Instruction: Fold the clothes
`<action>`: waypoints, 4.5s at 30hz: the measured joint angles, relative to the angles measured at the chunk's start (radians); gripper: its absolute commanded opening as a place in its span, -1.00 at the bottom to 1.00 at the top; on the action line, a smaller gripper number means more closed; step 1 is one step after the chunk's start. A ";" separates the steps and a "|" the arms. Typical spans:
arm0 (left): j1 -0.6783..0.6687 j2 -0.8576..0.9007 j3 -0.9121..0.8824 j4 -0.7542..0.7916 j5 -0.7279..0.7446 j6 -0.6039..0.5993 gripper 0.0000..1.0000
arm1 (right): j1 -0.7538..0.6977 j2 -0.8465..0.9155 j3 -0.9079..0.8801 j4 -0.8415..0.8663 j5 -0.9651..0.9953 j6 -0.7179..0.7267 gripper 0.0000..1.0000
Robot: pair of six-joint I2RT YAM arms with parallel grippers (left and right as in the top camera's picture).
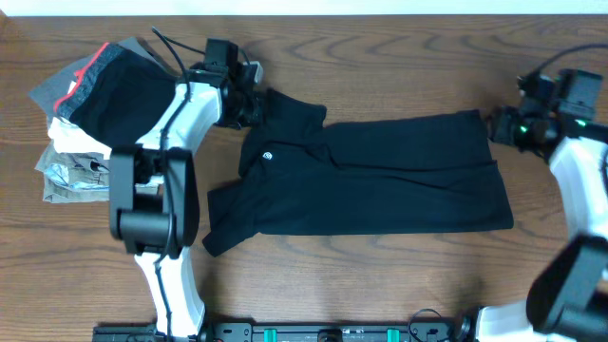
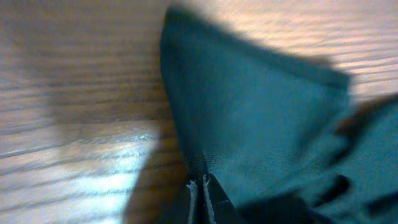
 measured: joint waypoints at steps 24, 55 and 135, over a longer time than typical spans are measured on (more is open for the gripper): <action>0.000 -0.070 0.000 -0.058 0.008 0.000 -0.87 | 0.022 0.413 0.017 0.499 -0.012 0.055 -0.45; 0.000 -0.070 0.000 -0.064 0.008 0.000 -0.86 | 0.016 0.403 0.056 0.330 -0.036 -0.082 -0.35; -0.003 -0.317 -0.005 -0.799 0.029 0.000 -0.88 | -0.067 0.122 0.119 -0.617 0.232 0.074 -0.98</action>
